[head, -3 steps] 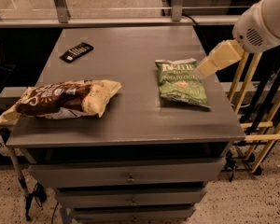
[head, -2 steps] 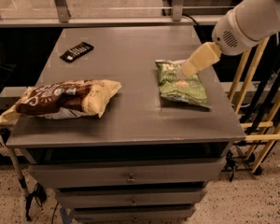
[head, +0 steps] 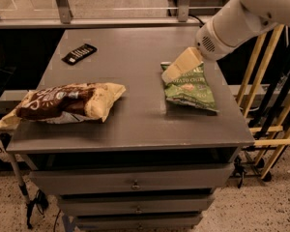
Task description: Pick green jalapeno chip bag
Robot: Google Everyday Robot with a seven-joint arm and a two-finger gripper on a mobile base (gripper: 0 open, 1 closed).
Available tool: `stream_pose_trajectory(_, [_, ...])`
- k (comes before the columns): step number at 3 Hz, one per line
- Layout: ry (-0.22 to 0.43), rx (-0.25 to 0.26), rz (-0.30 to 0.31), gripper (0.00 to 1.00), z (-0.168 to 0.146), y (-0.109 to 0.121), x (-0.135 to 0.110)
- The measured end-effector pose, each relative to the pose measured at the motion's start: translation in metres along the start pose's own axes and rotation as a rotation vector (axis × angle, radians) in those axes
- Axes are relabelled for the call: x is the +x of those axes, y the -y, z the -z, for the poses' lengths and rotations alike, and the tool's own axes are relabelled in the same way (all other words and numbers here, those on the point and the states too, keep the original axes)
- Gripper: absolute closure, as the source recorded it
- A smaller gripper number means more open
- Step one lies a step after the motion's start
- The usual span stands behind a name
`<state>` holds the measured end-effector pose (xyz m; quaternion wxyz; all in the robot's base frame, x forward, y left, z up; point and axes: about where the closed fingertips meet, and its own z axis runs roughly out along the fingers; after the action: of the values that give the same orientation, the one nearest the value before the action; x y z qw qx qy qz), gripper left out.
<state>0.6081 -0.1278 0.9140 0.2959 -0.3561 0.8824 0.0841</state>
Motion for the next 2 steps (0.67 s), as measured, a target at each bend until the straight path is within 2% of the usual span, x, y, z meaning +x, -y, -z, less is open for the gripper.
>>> stream_pose_trajectory(2, [0.002,-0.007,-0.097,0.00,-0.028,0.014,-0.004])
